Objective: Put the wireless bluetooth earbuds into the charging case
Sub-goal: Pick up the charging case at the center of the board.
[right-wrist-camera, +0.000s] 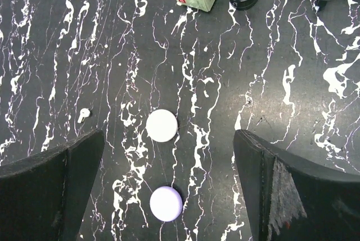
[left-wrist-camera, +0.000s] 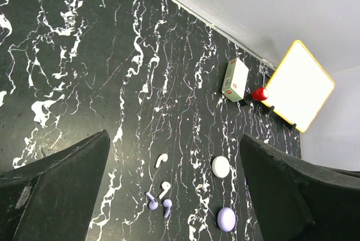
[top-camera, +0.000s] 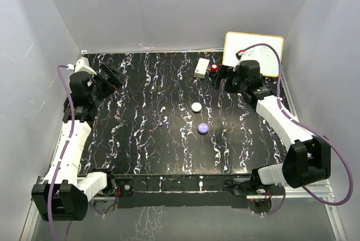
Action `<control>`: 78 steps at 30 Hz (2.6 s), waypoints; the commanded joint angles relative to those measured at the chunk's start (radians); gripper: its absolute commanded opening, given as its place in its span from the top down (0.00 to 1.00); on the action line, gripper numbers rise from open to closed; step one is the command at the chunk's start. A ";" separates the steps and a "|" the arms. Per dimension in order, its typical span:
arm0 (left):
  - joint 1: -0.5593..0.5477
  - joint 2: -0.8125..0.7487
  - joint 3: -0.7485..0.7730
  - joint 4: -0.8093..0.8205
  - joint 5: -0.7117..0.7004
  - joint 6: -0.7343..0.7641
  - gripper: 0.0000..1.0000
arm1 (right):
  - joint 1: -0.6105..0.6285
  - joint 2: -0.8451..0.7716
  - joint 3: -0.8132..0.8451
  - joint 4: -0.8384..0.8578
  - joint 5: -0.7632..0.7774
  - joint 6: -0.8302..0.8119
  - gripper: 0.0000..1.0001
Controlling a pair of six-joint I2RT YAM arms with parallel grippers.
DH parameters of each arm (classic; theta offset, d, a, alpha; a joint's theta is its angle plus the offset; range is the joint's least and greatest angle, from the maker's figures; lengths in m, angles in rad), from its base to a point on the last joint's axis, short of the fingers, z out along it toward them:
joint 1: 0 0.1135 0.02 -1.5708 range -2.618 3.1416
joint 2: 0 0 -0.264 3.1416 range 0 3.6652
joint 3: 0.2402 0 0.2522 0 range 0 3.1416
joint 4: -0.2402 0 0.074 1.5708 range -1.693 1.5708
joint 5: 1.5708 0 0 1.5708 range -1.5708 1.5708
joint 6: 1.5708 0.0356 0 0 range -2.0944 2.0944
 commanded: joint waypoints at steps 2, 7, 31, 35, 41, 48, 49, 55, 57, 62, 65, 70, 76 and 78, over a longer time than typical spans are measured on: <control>-0.006 -0.034 0.020 0.020 0.074 0.025 0.01 | 0.015 0.006 0.063 0.005 0.017 -0.005 0.02; -0.006 0.057 0.063 -0.098 0.112 0.009 0.01 | 0.042 0.030 0.080 -0.059 0.069 -0.025 0.02; -0.268 0.074 -0.122 0.063 0.133 0.091 0.01 | 0.370 0.276 -0.018 0.001 0.352 -0.066 0.03; -0.293 0.110 -0.118 0.080 0.133 0.091 0.01 | 0.370 0.344 0.037 -0.006 0.346 -0.061 0.03; -0.315 0.146 -0.120 0.101 0.132 0.091 0.01 | 0.369 0.429 0.077 0.005 0.364 -0.039 0.03; -0.322 0.153 -0.134 0.111 0.124 0.092 0.01 | 0.370 0.491 0.118 -0.032 0.459 -0.040 0.02; -0.321 0.154 -0.135 0.113 0.124 0.092 0.01 | 0.369 0.498 0.122 -0.035 0.472 -0.039 0.02; -0.326 0.164 -0.133 0.114 0.124 0.092 0.01 | 0.368 0.542 0.151 -0.042 0.533 -0.040 0.01; -0.328 0.164 -0.134 0.114 0.121 0.092 0.01 | 0.367 0.546 0.154 -0.047 0.554 -0.039 0.02; -0.332 0.167 -0.133 0.115 0.118 0.092 0.01 | 0.343 0.536 0.146 -0.049 0.567 -0.032 0.02; -0.336 0.172 -0.130 0.118 0.118 0.093 0.01 | 0.323 0.520 0.136 -0.047 0.567 -0.038 0.02; -0.348 0.187 -0.124 0.123 0.116 0.093 0.01 | 0.306 0.486 0.111 -0.053 0.576 -0.045 0.02; -0.360 0.199 -0.119 0.123 0.109 0.099 0.01 | 0.288 0.442 0.066 -0.053 0.545 -0.059 0.02; -0.363 0.202 -0.120 0.123 0.107 0.100 0.01 | 0.287 0.435 0.063 -0.055 0.527 -0.059 0.02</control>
